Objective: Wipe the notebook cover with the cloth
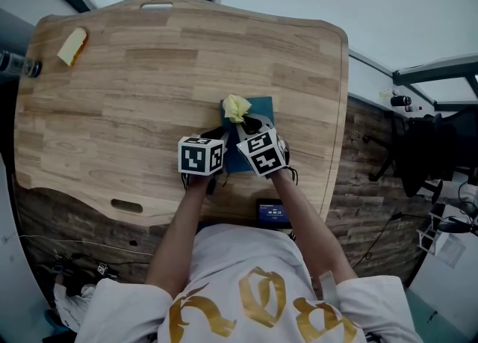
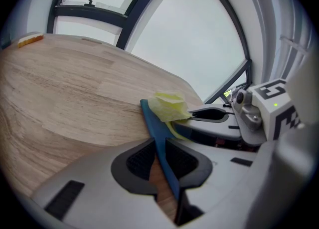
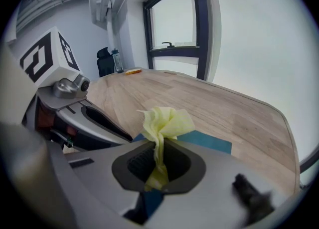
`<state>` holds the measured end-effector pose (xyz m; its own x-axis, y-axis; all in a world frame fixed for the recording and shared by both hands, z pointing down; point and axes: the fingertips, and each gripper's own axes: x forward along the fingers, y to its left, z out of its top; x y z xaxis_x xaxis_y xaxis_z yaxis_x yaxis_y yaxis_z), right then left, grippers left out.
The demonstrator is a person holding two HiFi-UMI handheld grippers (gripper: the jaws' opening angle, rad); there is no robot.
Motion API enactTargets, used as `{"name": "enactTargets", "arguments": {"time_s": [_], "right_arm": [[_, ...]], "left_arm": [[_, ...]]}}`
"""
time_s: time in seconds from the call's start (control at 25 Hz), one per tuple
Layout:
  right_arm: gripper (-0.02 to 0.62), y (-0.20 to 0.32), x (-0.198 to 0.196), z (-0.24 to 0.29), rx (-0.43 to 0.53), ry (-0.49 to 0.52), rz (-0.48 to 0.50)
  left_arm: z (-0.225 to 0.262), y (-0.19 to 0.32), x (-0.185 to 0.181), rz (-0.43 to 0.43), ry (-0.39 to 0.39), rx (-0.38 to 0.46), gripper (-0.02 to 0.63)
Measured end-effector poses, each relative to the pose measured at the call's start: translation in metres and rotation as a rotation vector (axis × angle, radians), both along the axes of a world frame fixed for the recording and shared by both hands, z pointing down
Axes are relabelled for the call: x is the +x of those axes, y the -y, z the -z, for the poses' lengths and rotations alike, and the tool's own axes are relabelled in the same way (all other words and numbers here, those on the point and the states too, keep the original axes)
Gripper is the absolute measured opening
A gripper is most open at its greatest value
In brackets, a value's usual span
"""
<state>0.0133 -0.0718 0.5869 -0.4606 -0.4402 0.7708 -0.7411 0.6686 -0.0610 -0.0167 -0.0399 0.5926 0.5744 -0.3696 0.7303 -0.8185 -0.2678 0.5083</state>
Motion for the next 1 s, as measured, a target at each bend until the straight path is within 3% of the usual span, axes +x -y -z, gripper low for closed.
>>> {"name": "enactTargets", "arguments": {"time_s": [1.0], "right_arm": [[0.037, -0.085, 0.005, 0.000, -0.087, -0.014, 0.082]], "left_arm": [[-0.001, 0.001, 0.000, 0.002, 0.017, 0.012, 0.075]]}}
